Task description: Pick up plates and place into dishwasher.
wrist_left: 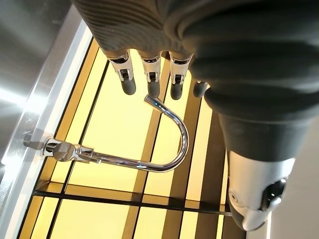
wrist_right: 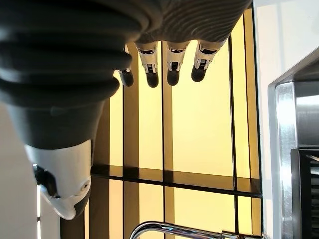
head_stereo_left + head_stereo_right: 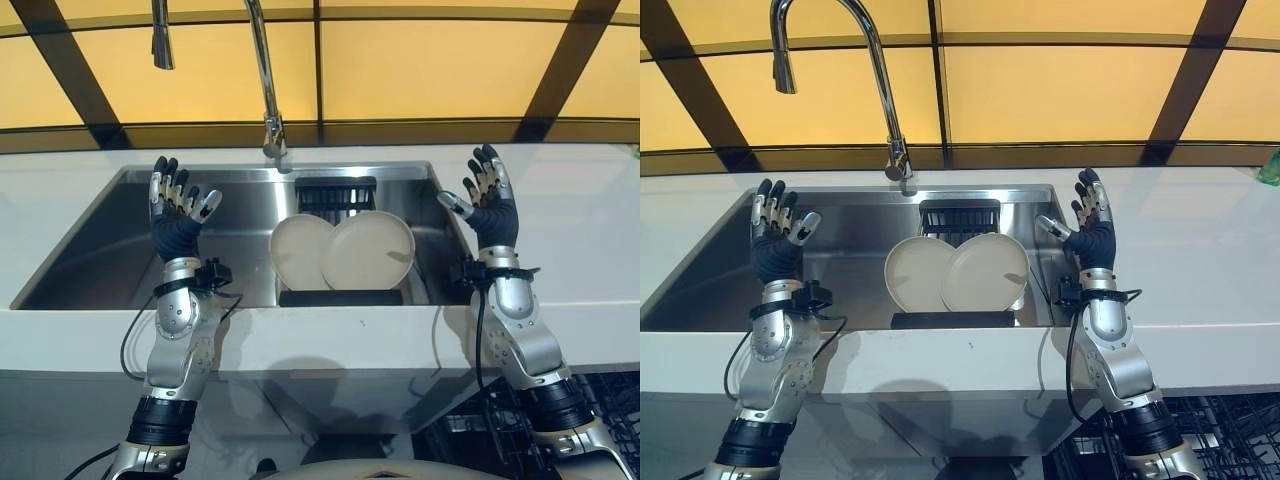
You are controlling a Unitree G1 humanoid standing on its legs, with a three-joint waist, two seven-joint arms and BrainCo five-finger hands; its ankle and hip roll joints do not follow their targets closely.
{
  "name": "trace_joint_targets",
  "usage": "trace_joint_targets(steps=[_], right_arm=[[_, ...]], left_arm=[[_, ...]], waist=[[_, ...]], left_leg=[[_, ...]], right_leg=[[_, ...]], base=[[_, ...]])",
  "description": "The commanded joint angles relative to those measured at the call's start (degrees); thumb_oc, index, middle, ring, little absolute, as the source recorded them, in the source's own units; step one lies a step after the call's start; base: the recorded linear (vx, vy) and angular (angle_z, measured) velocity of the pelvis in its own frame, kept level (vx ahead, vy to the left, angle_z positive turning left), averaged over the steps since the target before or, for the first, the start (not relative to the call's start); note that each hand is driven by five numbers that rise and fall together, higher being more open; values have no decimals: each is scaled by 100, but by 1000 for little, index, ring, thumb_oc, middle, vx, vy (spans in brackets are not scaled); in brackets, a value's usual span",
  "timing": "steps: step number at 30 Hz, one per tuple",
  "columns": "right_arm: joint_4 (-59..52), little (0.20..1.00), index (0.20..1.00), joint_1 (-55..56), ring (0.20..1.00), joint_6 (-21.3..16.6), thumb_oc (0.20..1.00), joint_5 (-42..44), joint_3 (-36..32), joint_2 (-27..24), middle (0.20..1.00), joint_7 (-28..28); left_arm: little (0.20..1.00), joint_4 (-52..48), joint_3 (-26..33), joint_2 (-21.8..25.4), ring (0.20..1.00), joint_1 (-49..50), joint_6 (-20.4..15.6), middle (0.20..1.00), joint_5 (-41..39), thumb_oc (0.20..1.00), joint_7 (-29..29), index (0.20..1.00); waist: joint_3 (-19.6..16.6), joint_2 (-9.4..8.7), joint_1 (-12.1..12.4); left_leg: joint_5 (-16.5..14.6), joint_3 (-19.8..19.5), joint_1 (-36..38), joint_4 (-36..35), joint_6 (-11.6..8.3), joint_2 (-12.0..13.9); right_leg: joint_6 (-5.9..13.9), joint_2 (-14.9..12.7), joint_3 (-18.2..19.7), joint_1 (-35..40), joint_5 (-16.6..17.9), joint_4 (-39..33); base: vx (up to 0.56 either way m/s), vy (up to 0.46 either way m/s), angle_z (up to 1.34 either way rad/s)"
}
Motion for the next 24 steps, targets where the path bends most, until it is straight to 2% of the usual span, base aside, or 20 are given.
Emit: trace_joint_targets(steps=[1,8,15,19,24], right_arm=[[-360,1000,1000,-259,1000,-187,1000,-59,-327,55,1000,45],[-345,1000,1000,-195,1000,-267,1000,-65,-395,72,1000,38],[-308,1000,1000,-240,1000,-194,1000,-98,-338,91,1000,-26],[-306,1000,1000,-194,1000,-195,1000,-93,-340,76,1000,-20],[-291,1000,1000,-192,1000,-125,1000,-73,-325,58,1000,8]], left_arm=[[1000,61,85,343,1000,-297,-137,1000,13,1000,-226,1000],[1000,29,74,376,1000,-303,-186,1000,90,1000,-392,1000],[1000,116,26,445,1000,-417,-9,1000,316,1000,-569,1000],[1000,157,7,589,1000,-455,116,1000,459,1000,-745,1000],[1000,275,48,789,1000,-597,50,1000,583,1000,-881,1000]], waist=[[-188,-96,68],[-188,-108,65],[-204,-105,64],[-220,-100,40],[-254,-74,-19]], left_leg=[[-573,-138,-22,374,352,-186],[-592,-109,27,322,392,-202],[-603,-104,54,294,401,-223],[-616,-75,84,270,410,-240],[-613,-10,103,250,427,-266]], right_leg=[[-355,270,-71,-453,-33,416],[-340,268,-56,-425,-55,433],[-321,245,-55,-400,-61,430],[-303,227,-43,-384,-56,416],[-277,202,3,-393,-33,403]], base=[[1,-7,-5],[11,-1,-2],[0,0,0],[0,0,0],[25,20,-2]])
